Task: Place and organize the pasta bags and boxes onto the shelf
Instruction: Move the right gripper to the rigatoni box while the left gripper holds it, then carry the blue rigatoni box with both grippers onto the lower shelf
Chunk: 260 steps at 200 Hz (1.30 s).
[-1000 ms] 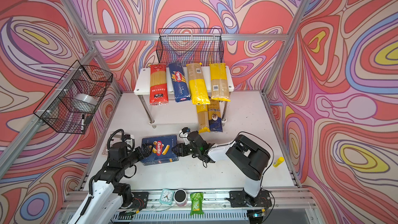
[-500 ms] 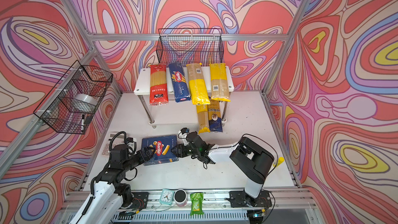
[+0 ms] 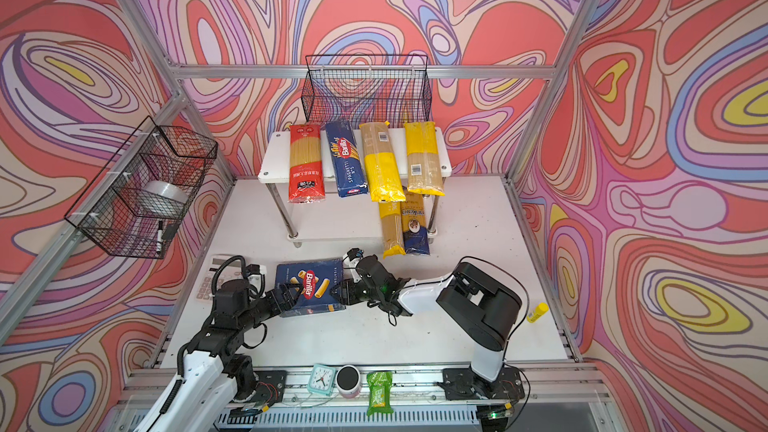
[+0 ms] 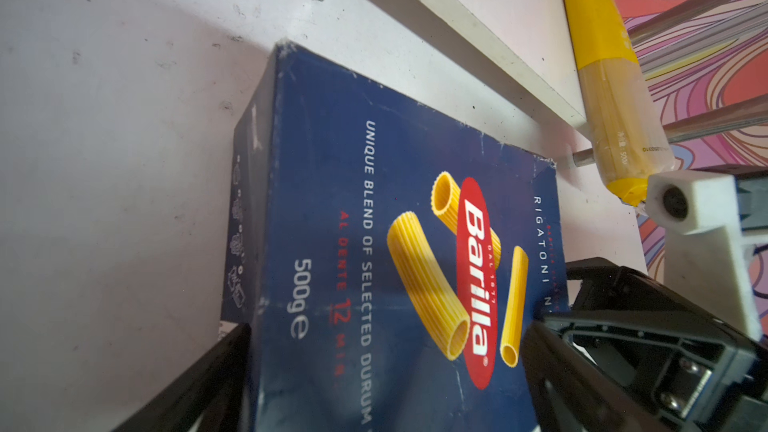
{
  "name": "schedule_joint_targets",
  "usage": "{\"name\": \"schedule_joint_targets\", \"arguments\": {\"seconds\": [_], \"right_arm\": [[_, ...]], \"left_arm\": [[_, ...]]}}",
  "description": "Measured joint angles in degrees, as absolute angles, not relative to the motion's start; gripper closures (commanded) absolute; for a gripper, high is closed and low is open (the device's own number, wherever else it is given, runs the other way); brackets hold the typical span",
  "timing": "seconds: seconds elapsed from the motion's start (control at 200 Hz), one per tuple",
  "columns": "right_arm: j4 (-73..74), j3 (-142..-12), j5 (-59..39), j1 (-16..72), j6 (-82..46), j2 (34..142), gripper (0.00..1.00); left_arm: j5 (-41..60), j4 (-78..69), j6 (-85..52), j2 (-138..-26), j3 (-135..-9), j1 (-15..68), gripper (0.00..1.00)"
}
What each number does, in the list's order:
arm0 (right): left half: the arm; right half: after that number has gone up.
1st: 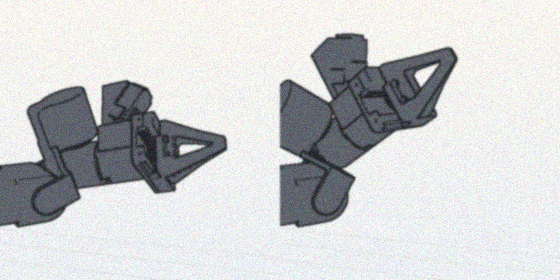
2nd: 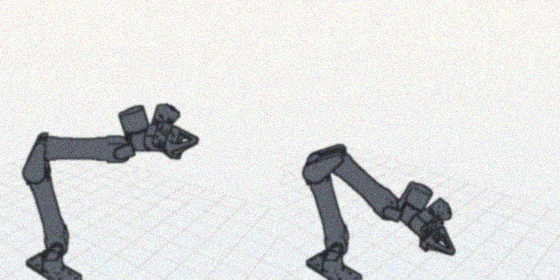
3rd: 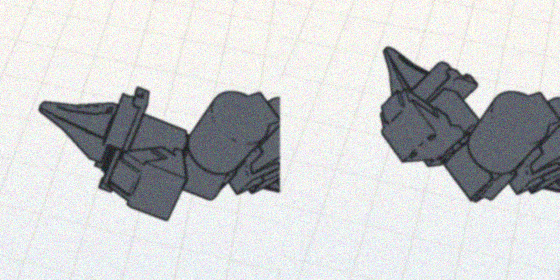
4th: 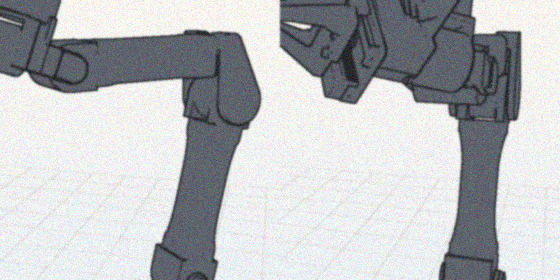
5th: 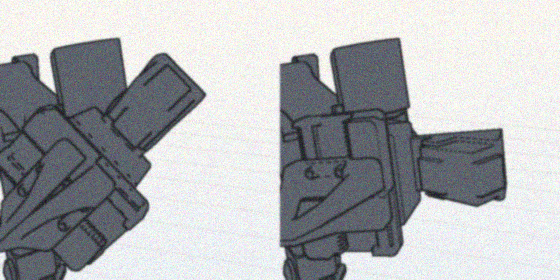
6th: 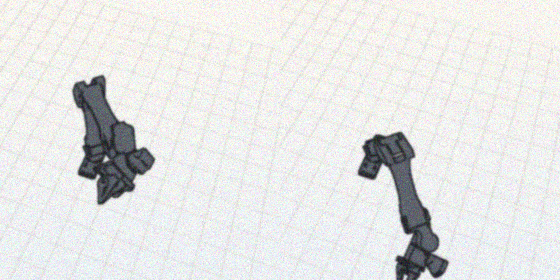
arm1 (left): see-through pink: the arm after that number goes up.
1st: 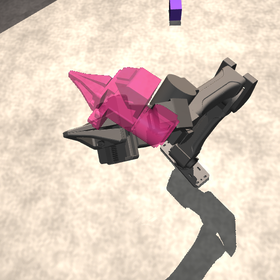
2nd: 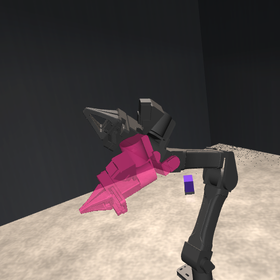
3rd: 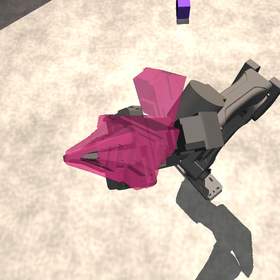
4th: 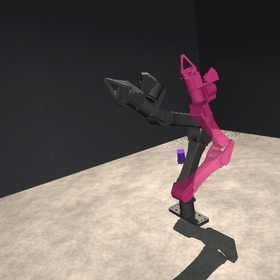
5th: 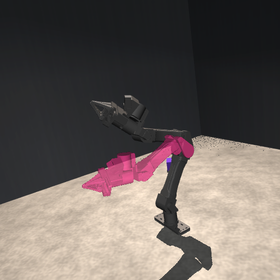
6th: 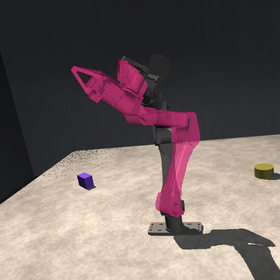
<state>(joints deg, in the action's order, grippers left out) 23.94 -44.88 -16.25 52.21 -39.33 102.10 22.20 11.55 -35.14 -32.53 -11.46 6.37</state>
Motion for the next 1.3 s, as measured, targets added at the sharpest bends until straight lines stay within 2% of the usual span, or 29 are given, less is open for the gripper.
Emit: {"name": "schedule_joint_targets", "arguments": {"seconds": [0.416, 1.302], "right_arm": [[21.5, -45.08, -13.78, 52.1, -39.33, 100.29, 0.52], [18.44, -46.74, -3.84, 51.07, -35.33, 91.74, 0.53]], "left_arm": [[19.27, 7.25, -35.38, -36.73, -12.16, 11.29, 0.0], [16.82, 3.99, -35.14, -45.93, -21.15, 17.23, 0.0]]}}
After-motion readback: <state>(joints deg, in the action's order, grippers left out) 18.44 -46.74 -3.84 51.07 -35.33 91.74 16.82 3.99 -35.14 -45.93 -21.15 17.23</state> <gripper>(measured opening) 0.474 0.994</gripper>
